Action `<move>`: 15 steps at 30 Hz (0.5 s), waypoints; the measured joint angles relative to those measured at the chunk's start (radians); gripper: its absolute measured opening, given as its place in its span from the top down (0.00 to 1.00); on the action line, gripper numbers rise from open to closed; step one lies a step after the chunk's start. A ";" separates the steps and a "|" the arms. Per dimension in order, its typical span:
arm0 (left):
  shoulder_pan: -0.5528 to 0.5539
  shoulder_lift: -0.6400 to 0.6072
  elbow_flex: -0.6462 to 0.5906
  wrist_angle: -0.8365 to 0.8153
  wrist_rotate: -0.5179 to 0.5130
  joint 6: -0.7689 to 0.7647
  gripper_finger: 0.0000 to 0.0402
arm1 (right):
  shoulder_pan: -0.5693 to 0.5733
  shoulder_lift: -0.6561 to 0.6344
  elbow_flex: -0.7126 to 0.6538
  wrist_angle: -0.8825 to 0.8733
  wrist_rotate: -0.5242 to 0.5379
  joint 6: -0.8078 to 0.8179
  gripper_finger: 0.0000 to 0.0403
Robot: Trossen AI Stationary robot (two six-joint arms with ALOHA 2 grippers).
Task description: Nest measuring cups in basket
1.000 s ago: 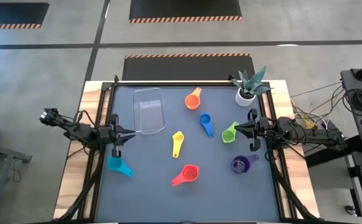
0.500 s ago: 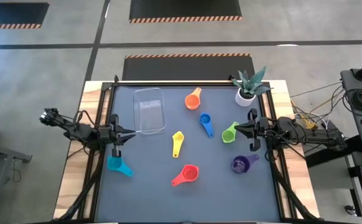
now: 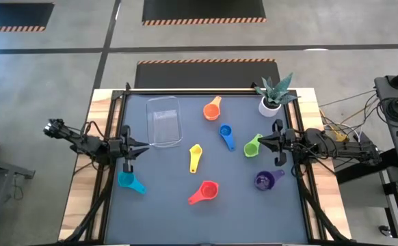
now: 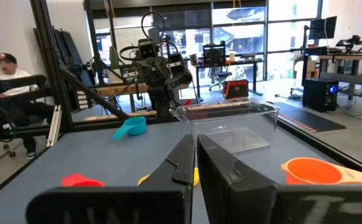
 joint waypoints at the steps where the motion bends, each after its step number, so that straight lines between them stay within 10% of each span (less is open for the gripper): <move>1: 0.000 0.000 0.000 0.000 0.000 0.000 0.89 | 0.000 0.000 0.000 0.000 0.000 0.000 0.98; 15: 0.000 0.000 0.000 0.010 0.007 -0.069 0.89 | 0.000 0.000 0.000 0.000 0.000 0.000 0.98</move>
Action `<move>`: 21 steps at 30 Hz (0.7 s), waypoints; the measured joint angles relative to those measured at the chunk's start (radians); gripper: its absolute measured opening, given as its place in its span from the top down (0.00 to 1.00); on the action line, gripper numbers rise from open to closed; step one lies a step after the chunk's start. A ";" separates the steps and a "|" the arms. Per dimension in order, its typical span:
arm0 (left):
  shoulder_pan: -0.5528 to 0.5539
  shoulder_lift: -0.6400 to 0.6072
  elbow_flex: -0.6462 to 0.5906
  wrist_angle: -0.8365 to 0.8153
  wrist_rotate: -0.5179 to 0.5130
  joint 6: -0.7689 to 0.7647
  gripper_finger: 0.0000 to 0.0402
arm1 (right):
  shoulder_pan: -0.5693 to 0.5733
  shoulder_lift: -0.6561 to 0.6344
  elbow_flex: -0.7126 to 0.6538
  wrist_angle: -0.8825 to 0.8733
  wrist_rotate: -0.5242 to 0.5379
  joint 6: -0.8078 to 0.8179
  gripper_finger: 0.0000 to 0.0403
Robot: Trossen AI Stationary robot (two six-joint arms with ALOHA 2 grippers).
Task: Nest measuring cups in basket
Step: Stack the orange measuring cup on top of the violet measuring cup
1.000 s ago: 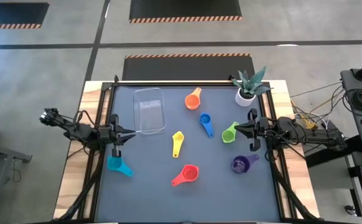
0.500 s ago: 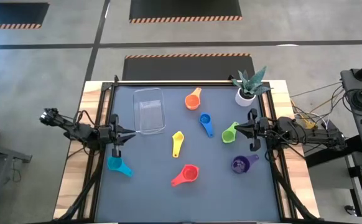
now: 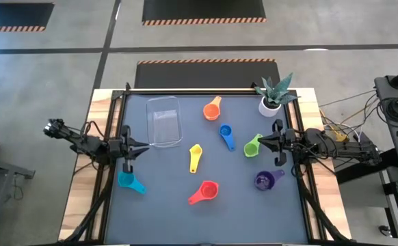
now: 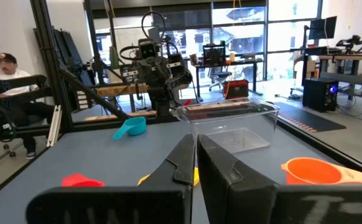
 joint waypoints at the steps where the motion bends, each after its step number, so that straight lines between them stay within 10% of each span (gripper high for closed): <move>1: 0.000 0.000 0.000 0.008 0.008 -0.063 0.89 | 0.000 0.000 0.000 0.000 0.000 0.000 0.98; 21: 0.001 0.000 0.000 0.548 0.024 -0.105 0.89 | 0.000 0.000 0.013 0.222 0.016 0.000 0.98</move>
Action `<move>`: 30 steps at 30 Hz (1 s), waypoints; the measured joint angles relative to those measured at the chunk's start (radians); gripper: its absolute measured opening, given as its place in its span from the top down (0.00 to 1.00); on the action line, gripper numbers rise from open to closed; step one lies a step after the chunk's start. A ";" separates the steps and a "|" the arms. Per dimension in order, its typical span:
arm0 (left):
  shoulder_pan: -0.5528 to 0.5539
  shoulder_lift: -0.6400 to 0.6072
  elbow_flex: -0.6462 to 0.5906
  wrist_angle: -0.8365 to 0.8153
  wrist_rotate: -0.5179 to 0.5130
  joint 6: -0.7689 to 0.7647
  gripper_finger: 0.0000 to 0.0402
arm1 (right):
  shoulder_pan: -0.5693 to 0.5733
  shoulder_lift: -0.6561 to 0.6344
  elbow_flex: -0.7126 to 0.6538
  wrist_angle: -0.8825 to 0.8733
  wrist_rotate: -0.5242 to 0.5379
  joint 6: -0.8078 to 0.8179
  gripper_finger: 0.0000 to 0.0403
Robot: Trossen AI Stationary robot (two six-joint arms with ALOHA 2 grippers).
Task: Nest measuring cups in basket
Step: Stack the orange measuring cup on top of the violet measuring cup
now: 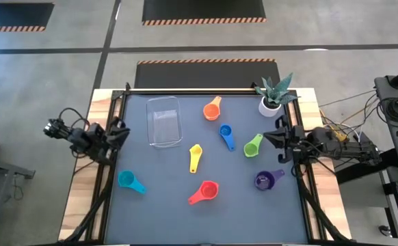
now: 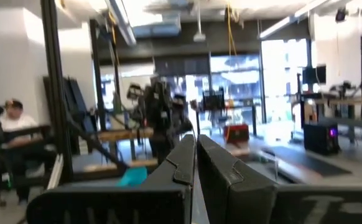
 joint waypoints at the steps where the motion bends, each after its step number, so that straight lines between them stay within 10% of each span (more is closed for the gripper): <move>1: 0.000 0.000 0.000 0.008 -0.001 0.001 0.89 | 0.000 0.000 0.001 0.017 0.000 0.000 0.98; 19: 0.002 0.011 0.000 0.071 -0.004 -0.006 0.89 | -0.001 0.051 0.005 0.295 0.054 -0.067 0.98; 30: 0.002 0.224 0.141 0.092 -0.004 0.080 0.89 | -0.001 0.210 0.095 0.385 0.064 -0.192 0.98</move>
